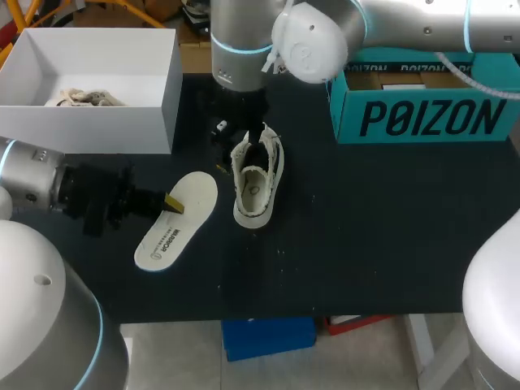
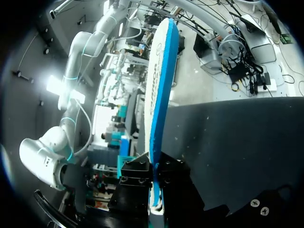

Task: Take the shoe out of the shoebox, open the shoe tongue, remove and reinsert the insole, then place the shoe into the shoebox

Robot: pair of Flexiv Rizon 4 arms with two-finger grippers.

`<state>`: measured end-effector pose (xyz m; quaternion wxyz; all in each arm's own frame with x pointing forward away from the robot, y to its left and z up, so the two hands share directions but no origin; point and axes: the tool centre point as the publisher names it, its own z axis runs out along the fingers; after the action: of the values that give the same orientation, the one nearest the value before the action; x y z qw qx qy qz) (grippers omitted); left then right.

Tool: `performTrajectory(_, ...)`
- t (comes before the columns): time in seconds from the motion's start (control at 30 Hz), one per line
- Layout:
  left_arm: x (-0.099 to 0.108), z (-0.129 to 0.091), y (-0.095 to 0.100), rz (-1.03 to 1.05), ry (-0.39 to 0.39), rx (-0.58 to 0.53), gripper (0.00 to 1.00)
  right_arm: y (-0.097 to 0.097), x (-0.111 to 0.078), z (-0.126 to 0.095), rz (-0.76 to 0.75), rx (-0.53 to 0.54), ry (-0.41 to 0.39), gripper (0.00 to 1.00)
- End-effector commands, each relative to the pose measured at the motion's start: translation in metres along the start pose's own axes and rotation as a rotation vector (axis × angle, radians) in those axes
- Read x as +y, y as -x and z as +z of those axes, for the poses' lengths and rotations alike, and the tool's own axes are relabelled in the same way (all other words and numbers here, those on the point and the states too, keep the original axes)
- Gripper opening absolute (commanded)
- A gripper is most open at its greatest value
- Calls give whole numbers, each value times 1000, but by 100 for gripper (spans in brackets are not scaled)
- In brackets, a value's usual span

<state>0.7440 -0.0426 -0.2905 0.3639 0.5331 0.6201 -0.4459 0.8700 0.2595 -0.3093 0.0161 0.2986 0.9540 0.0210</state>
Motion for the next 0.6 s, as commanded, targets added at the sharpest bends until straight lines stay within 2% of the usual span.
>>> performTrajectory(0.03,1,5,-2,-2,-1,7,0,-7,8,0,-103,-253,-86,100)
performTrajectory(0.37,2,5,-4,-5,4,25,0,-7,1,18,-197,-320,-7,100)
performTrajectory(0.6,-1,11,-4,-2,2,37,0,-8,-3,27,-209,-330,9,100)
